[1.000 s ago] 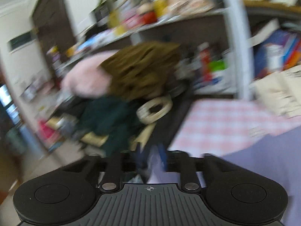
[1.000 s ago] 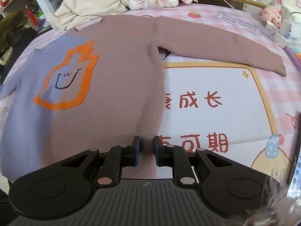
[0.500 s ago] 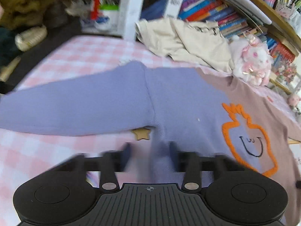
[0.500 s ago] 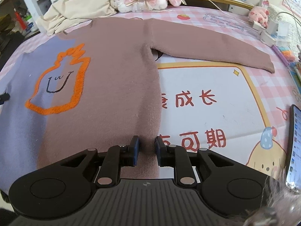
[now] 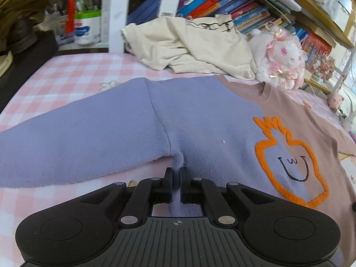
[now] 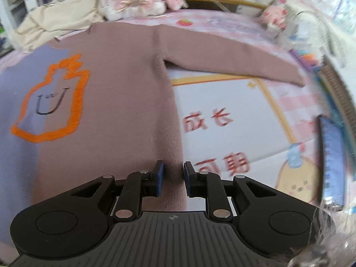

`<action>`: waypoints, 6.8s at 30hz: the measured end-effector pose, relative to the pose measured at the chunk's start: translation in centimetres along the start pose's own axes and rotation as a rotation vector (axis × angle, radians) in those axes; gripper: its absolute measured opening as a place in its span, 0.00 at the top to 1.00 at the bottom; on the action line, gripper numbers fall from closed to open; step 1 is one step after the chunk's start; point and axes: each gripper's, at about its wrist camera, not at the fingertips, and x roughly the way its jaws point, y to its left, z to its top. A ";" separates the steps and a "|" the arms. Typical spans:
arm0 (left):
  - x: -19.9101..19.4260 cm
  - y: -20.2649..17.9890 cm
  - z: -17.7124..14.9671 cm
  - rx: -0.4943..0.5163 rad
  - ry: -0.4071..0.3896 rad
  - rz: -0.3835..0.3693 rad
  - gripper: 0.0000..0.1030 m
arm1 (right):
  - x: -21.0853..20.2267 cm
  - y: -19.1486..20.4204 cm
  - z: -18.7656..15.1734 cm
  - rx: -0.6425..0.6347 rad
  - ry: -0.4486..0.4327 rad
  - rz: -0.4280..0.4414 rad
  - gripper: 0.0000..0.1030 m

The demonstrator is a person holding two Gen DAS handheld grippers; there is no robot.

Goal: Fold clothes

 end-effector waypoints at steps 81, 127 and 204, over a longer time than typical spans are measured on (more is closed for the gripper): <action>-7.4 -3.4 -6.4 -0.139 0.111 0.138 0.60 | -0.1 -5.3 -0.4 -0.050 0.067 0.289 0.65; -11.0 -2.4 -5.2 -0.093 0.019 0.133 0.18 | -3.8 1.1 -1.2 -0.033 -0.081 0.159 0.22; -6.3 23.9 -3.8 -0.897 -0.303 -0.006 0.50 | -7.9 15.4 -5.0 -0.058 -0.051 0.092 0.07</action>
